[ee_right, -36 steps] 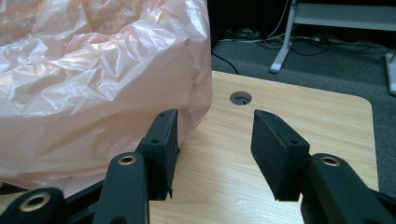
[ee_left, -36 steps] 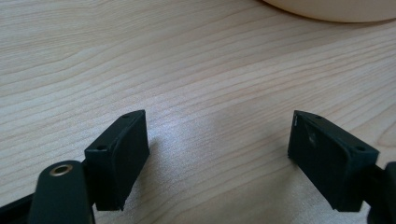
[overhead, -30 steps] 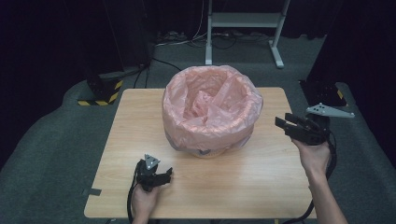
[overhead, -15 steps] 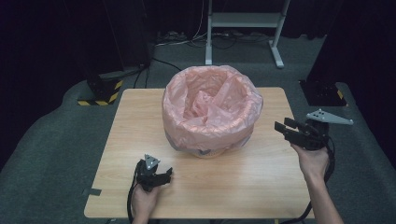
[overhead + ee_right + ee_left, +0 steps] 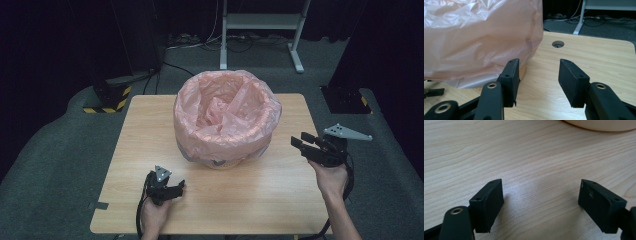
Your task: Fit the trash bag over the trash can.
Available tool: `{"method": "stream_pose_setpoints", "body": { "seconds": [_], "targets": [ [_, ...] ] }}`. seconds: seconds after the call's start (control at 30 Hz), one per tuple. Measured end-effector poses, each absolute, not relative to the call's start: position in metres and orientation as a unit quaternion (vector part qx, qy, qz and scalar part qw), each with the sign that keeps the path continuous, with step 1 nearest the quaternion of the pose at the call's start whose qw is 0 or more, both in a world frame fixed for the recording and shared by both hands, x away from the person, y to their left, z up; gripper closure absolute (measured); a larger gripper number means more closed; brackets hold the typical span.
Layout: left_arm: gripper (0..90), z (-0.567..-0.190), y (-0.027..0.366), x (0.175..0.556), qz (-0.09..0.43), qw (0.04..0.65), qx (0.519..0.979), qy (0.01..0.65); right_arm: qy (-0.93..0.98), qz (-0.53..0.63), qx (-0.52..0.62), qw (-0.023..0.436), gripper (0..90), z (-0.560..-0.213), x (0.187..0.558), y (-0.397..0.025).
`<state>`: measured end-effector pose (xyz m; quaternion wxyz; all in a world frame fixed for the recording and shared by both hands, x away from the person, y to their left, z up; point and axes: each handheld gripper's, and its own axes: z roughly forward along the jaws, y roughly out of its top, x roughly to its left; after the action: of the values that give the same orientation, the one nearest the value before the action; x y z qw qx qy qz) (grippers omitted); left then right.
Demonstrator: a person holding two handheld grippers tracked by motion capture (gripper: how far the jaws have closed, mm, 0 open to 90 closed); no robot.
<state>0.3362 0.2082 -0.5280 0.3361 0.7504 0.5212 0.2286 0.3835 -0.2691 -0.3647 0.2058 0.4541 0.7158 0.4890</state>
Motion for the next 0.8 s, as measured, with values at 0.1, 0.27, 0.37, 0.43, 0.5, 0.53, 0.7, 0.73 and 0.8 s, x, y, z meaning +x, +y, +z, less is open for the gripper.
{"method": "stream_pose_setpoints", "body": {
  "seconds": [0.1,0.27,0.37,0.43,0.5,0.53,0.7,0.73,0.8],
  "targets": [
    [20.4,-0.528,0.208,0.336,0.229,0.337,0.748,0.524,0.718,0.487,0.452,0.208,51.4,-0.371,0.381,-0.266],
    [20.4,-0.528,0.208,0.336,0.229,0.336,0.748,0.525,0.717,0.489,0.455,0.200,51.4,-0.382,0.381,-0.263],
    [20.4,-0.528,0.208,0.336,0.228,0.337,0.747,0.525,0.716,0.488,0.458,0.199,51.4,-0.388,0.381,-0.261],
    [20.4,-0.528,0.208,0.336,0.228,0.337,0.748,0.524,0.716,0.488,0.458,0.200,51.5,-0.389,0.379,-0.261],
    [20.4,-0.528,0.208,0.336,0.228,0.337,0.748,0.524,0.716,0.487,0.458,0.201,51.5,-0.390,0.379,-0.260],
    [20.4,-0.528,0.208,0.336,0.228,0.337,0.748,0.525,0.717,0.487,0.458,0.199,51.5,-0.390,0.379,-0.260],
    [20.7,-0.528,0.209,0.337,0.229,0.335,0.749,0.524,0.724,0.478,0.455,0.200,51.6,-0.390,0.382,-0.257],
    [20.7,-0.528,0.209,0.337,0.229,0.335,0.749,0.524,0.722,0.482,0.456,0.198,51.7,-0.390,0.381,-0.256],
    [20.6,-0.528,0.209,0.337,0.229,0.335,0.749,0.524,0.723,0.481,0.455,0.197,51.7,-0.391,0.380,-0.255]
  ]
}}
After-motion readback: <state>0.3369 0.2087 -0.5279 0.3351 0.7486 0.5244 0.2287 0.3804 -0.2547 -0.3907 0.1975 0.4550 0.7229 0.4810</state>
